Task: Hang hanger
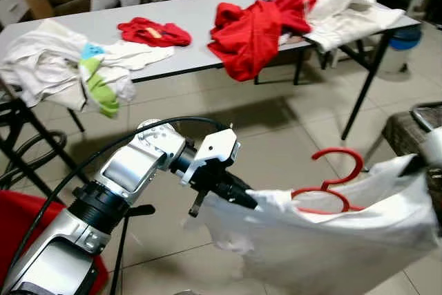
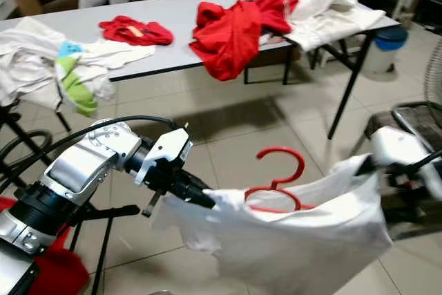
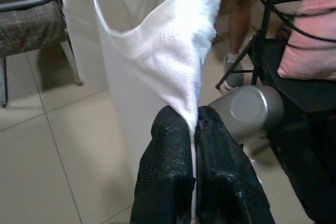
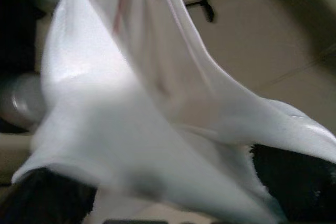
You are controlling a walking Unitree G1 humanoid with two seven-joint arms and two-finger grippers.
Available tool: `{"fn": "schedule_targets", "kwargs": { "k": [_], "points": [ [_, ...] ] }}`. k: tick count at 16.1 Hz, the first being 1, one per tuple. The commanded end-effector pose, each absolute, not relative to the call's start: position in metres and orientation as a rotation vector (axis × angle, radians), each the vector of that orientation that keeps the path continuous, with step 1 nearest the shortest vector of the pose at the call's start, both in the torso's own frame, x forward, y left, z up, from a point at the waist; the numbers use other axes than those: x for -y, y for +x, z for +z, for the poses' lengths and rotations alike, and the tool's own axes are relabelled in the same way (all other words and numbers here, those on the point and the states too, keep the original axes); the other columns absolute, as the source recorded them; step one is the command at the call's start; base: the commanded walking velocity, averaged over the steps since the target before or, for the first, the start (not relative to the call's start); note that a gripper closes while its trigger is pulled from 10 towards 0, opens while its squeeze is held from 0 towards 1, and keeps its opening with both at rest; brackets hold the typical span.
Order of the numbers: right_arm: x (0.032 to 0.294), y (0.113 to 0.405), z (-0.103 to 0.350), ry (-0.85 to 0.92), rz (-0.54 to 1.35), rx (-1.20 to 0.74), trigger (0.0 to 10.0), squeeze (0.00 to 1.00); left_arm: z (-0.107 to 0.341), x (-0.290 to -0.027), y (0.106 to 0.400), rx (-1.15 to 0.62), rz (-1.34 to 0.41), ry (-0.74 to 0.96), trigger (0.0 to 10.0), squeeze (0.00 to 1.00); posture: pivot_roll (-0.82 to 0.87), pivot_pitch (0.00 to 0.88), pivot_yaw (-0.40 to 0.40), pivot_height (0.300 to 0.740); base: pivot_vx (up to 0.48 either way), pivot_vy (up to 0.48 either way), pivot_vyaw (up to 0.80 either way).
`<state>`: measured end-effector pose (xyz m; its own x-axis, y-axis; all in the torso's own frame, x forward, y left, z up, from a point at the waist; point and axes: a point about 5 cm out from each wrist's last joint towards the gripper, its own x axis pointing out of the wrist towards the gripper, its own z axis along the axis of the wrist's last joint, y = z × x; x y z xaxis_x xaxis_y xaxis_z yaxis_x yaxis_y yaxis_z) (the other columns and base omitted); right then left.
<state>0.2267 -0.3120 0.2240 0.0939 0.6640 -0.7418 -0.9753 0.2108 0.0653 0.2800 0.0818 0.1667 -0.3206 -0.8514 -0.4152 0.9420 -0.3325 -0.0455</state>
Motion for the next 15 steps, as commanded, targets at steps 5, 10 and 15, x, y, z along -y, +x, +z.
{"fn": "schedule_targets", "kwargs": {
  "k": [5,10,15],
  "points": [
    [0.324,0.224,0.219,-0.744,1.363,-1.025,10.0,1.0,0.174,-0.076,0.28,-0.331,-1.982,0.465,0.0,0.0,-0.18,0.0,0.098,0.74,0.0,0.0,0.0],
    [0.311,0.261,0.204,-0.971,1.404,-0.871,10.0,1.0,0.174,-0.072,0.281,-0.335,-2.003,0.475,0.0,0.0,-0.17,0.0,0.105,0.74,0.0,0.0,0.0],
    [0.295,0.275,0.219,-0.387,1.336,-0.548,10.0,1.0,0.173,-0.072,0.279,-0.353,-2.012,0.402,0.0,0.0,-0.17,0.0,0.107,0.74,0.0,0.0,0.0]
  ]
}}
